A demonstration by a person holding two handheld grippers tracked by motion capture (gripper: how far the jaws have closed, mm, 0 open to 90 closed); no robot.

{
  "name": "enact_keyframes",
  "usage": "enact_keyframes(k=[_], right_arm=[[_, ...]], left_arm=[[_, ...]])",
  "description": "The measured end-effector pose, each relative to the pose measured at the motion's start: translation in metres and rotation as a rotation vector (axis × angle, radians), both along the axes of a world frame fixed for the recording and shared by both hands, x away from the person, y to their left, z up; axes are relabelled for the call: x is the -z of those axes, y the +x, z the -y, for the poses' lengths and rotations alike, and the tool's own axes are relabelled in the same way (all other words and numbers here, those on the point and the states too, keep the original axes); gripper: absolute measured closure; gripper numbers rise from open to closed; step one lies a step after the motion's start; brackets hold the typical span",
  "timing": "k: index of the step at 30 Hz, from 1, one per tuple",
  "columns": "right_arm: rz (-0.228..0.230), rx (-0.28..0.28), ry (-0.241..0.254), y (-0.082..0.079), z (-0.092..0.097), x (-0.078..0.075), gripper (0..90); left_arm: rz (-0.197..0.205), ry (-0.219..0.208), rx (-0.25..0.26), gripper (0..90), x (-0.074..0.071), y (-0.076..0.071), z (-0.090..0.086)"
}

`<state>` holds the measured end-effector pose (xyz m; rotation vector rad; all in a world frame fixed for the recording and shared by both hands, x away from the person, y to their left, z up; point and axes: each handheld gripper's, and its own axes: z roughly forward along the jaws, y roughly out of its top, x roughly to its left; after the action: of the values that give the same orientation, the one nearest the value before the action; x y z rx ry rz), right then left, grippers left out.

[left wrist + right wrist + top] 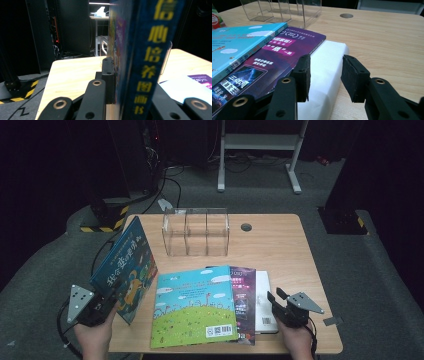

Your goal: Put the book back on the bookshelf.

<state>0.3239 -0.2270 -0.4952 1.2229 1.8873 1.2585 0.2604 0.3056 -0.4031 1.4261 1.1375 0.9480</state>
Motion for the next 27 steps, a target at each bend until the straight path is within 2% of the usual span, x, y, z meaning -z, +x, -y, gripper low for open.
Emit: enact_keyframes(k=[3, 4, 8, 15, 21, 27], right_arm=[[0.000, -0.007, -0.008, 0.002, 0.000, 0.002, 58.7], [0.004, -0.008, -0.023, 0.002, 0.001, 0.003, 58.7], [0.009, -0.008, -0.032, 0.003, 0.002, 0.004, 58.5], [0.013, -0.003, 0.001, 0.002, 0.006, 0.002, 58.8], [0.021, 0.005, 0.015, 0.001, 0.008, -0.002, 58.7], [0.020, 0.004, 0.023, 0.000, 0.008, -0.002, 58.8]], left_arm=[[-0.009, 0.037, -0.006, 81.6, -0.002, 0.000, 0.003], [-0.010, 0.035, -0.011, 81.9, -0.002, 0.000, 0.003], [-0.010, 0.023, -0.032, 82.5, -0.002, 0.000, 0.003], [-0.030, -0.005, -0.066, 83.0, -0.011, 0.001, 0.006], [-0.044, 0.034, -0.068, 83.3, -0.023, 0.007, 0.012], [-0.056, 0.039, -0.062, 83.3, -0.031, 0.012, 0.012]])
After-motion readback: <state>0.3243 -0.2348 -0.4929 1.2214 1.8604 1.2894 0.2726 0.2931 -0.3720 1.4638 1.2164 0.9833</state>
